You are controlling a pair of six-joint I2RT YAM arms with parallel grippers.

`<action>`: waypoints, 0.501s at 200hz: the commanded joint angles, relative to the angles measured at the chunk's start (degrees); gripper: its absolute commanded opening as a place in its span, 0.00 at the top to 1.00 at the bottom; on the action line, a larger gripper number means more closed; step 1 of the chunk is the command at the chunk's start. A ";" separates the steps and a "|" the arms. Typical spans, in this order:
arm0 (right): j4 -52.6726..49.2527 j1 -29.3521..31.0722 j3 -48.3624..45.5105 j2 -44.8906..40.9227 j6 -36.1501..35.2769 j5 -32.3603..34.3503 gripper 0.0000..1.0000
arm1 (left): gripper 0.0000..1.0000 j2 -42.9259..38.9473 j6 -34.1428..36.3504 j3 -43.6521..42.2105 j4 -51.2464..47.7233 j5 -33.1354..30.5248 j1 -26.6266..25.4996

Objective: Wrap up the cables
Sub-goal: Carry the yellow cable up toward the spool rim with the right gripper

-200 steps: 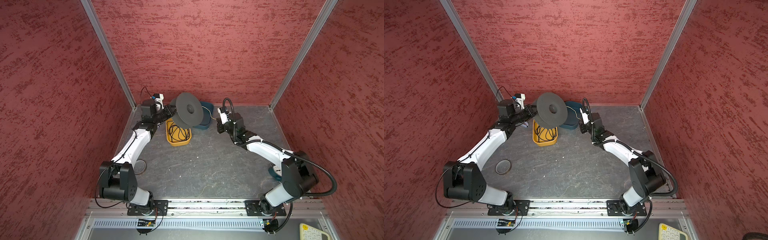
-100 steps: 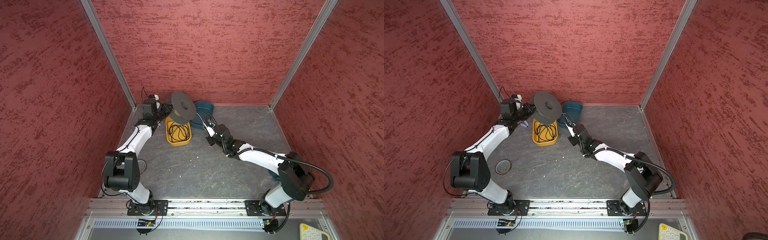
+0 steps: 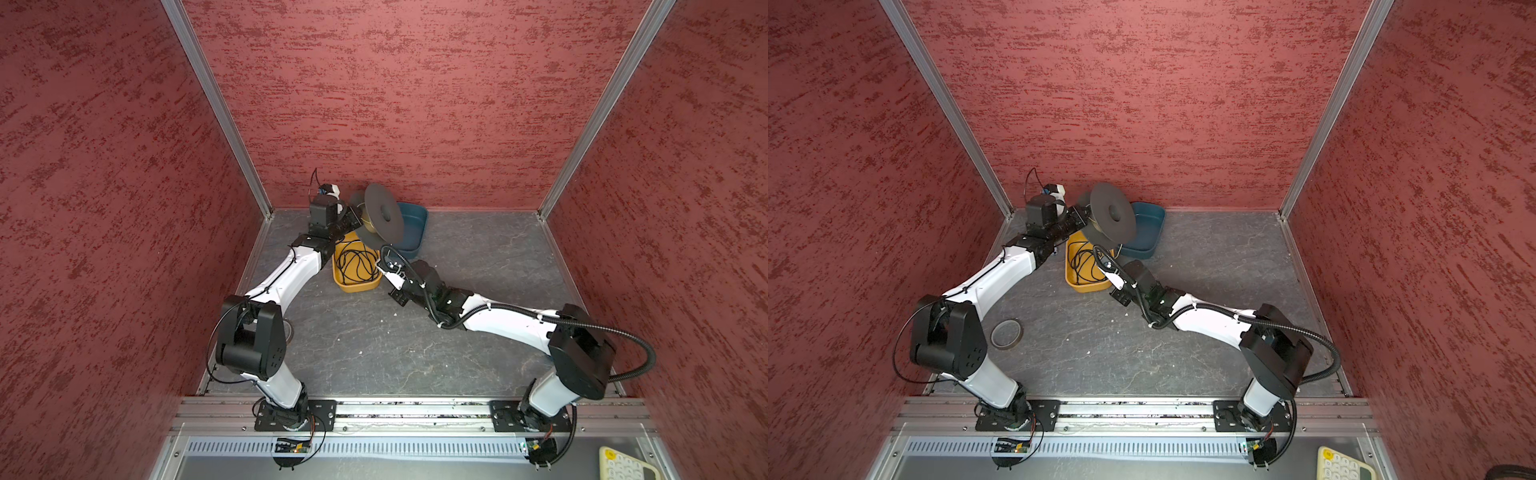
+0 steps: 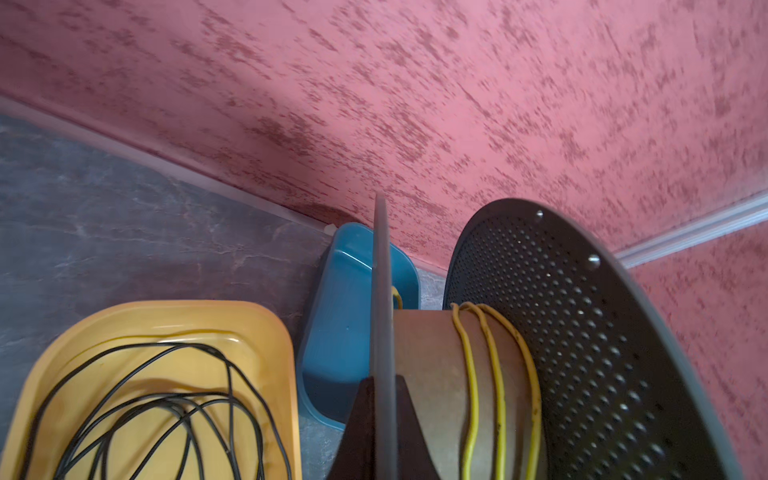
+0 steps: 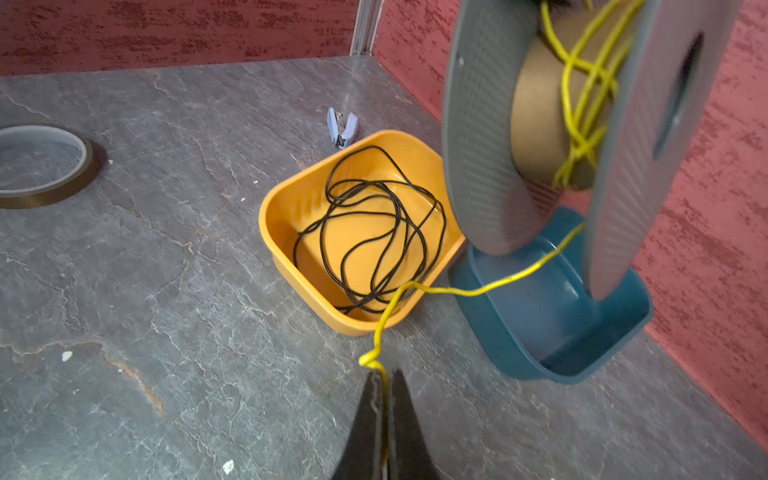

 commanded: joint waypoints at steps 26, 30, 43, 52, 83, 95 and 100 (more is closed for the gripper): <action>-0.88 1.00 7.83 -0.51 -3.79 -5.97 1.00 | 1.00 0.91 9.02 3.27 4.08 -2.47 -4.21; -0.98 0.84 8.47 -0.56 -3.96 -6.08 1.00 | 1.00 0.88 9.65 3.41 3.54 -2.75 -4.70; -2.21 0.10 10.98 -0.50 -3.87 -6.68 1.00 | 1.00 0.93 11.43 3.35 2.50 -3.06 -5.85; -3.31 -0.91 12.81 -0.27 -2.88 -7.41 1.00 | 1.00 0.78 12.24 3.04 1.93 -2.98 -6.50; -6.72 -5.39 16.85 -0.59 0.80 -13.41 1.00 | 1.00 -0.69 13.17 0.42 2.47 -1.19 -7.16; -7.17 -6.57 17.32 -1.12 1.19 -14.36 1.00 | 1.00 -1.33 13.91 -0.48 2.43 -0.85 -7.34; -7.52 -7.08 17.53 -1.29 1.35 -14.67 1.00 | 1.00 -1.50 14.25 -0.77 2.42 -0.77 -7.42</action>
